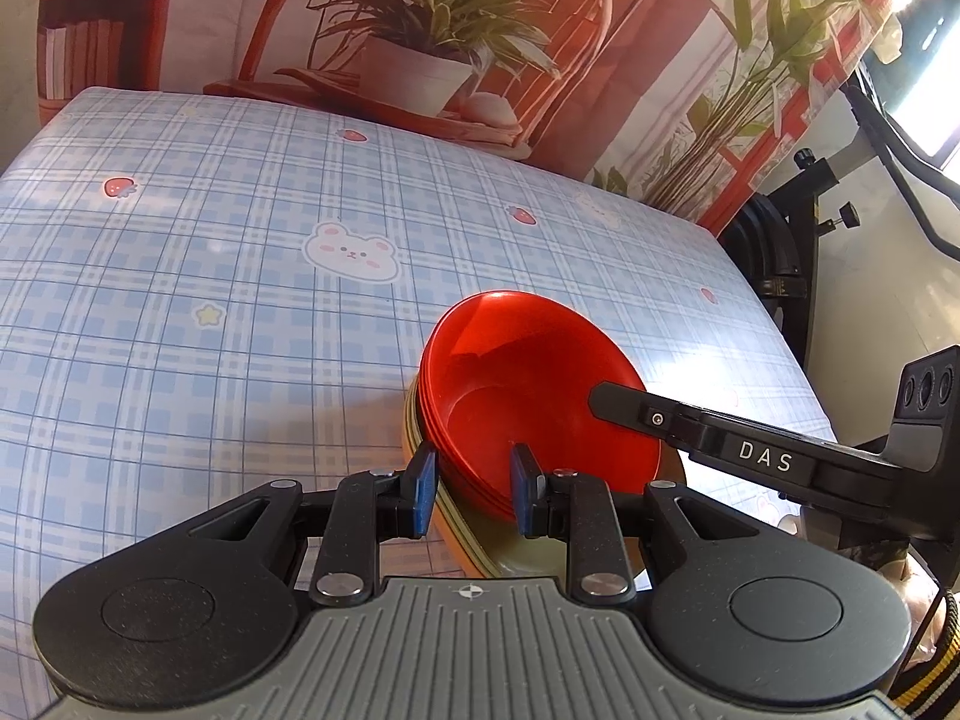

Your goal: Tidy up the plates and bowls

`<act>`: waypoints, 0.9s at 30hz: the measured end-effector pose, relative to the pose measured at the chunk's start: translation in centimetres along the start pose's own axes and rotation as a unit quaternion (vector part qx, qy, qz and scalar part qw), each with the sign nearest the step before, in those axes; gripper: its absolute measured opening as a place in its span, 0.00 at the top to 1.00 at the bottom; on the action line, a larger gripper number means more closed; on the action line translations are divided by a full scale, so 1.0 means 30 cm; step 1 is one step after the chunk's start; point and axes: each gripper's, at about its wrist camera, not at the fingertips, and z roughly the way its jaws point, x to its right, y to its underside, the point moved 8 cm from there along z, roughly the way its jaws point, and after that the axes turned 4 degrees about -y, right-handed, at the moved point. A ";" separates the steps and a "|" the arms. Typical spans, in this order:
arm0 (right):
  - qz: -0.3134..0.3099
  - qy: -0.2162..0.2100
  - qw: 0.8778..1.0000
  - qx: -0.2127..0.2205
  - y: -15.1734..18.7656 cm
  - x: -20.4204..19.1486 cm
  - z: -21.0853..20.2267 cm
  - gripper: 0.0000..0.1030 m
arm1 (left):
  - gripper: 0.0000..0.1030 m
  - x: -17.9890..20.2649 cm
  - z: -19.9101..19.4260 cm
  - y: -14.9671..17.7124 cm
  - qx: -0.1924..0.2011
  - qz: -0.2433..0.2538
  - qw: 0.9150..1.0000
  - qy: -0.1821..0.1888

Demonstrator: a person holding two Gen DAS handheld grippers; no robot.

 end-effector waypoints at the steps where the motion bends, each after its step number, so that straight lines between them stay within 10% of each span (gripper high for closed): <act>1: 0.000 0.000 1.000 0.000 0.000 0.000 0.000 0.88 | 0.74 0.001 -0.003 -0.002 0.003 0.001 1.000 -0.004; 27: -0.049 0.057 0.992 0.098 -0.076 -0.032 -0.329 0.57 | 0.33 0.143 -0.319 -0.046 0.141 0.083 0.983 -0.085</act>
